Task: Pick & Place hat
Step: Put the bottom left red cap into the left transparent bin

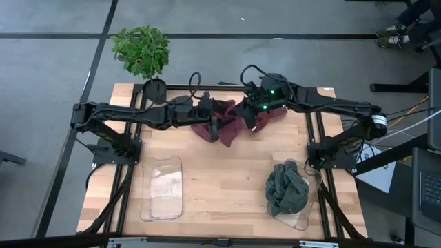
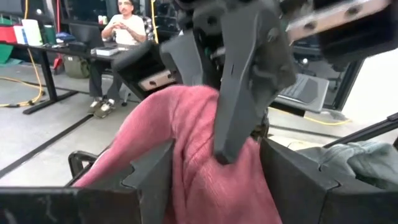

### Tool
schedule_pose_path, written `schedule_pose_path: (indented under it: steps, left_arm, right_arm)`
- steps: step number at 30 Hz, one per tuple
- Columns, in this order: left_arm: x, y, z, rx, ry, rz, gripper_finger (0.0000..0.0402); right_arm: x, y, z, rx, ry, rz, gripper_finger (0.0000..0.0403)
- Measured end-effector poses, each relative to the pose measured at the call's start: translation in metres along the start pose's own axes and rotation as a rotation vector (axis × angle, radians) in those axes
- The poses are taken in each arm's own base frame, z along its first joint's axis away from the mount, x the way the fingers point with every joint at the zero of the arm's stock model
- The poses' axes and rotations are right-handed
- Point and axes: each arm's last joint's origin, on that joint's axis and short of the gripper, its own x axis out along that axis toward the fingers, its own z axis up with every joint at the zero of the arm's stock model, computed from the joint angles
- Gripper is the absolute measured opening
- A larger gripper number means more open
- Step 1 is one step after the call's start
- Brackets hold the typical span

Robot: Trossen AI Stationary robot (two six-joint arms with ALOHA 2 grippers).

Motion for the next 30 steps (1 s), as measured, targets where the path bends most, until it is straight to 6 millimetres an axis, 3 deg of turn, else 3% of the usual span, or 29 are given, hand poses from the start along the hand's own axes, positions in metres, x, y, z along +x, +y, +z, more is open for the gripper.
schedule_pose_path:
  steps: [9, 18, 22, 30]
  left_arm:
    - [0.001, 0.000, -0.003, 0.020, 0.024, 0.004, 0.0228]
    - [-0.027, 0.002, 0.020, 0.118, 0.004, 0.102, 0.0228]
    - [-0.036, 0.000, 0.028, 0.130, -0.026, 0.130, 0.0228]
    - [-0.033, -0.009, 0.022, 0.114, -0.004, 0.133, 0.0226]
  right_arm:
    - [0.004, 0.001, 0.004, -0.016, 0.007, 0.001, 0.0029]
    - [0.002, 0.001, 0.004, -0.020, 0.011, -0.011, 0.0029]
    - [0.002, -0.002, 0.005, -0.002, -0.016, -0.073, 0.0029]
    - [0.001, -0.006, 0.011, 0.068, -0.126, -0.198, 0.0029]
